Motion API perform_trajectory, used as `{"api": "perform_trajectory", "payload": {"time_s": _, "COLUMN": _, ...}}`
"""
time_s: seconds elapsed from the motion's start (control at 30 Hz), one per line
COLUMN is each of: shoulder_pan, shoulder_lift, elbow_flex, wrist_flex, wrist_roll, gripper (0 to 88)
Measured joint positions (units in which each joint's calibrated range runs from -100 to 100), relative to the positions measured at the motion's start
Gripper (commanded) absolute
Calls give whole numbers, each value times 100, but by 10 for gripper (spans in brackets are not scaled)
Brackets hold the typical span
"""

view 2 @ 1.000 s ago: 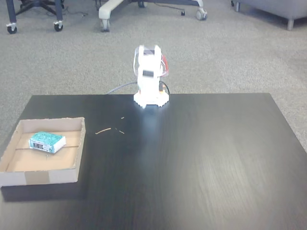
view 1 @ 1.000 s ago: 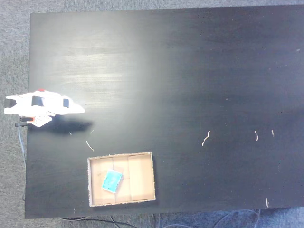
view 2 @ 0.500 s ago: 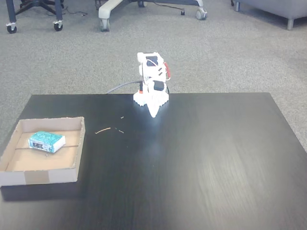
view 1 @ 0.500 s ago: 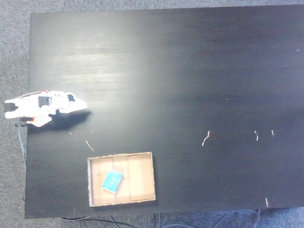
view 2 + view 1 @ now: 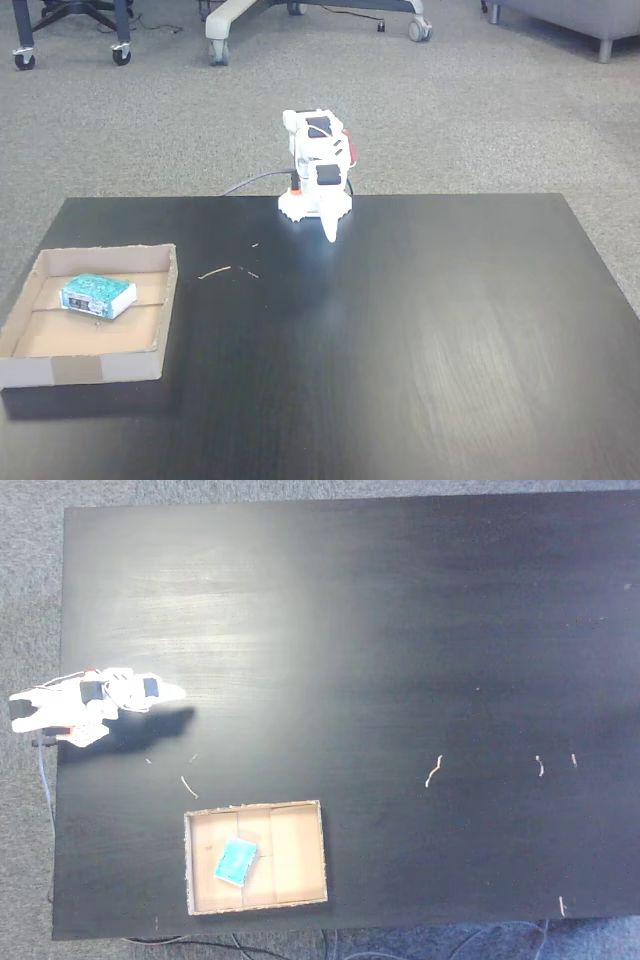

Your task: Pick the green block and drop it in the box on the right.

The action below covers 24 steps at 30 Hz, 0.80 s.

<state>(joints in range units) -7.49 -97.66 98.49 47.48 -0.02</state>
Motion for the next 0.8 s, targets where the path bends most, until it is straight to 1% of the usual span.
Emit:
{"api": "perform_trajectory", "payload": {"time_s": 0.03, "shoulder_pan": -15, "shoulder_lift": 0, "elbow_flex": 0, "wrist_flex": 0, "wrist_roll": 117, "gripper": 1}}
{"api": "perform_trajectory", "payload": {"time_s": 0.1, "shoulder_pan": -22, "shoulder_lift": 0, "elbow_flex": 0, "wrist_flex": 0, "wrist_roll": 161, "gripper": 1}}
{"api": "perform_trajectory", "payload": {"time_s": 0.8, "shoulder_pan": -22, "shoulder_lift": 0, "elbow_flex": 9, "wrist_flex": 0, "wrist_roll": 166, "gripper": 1}}
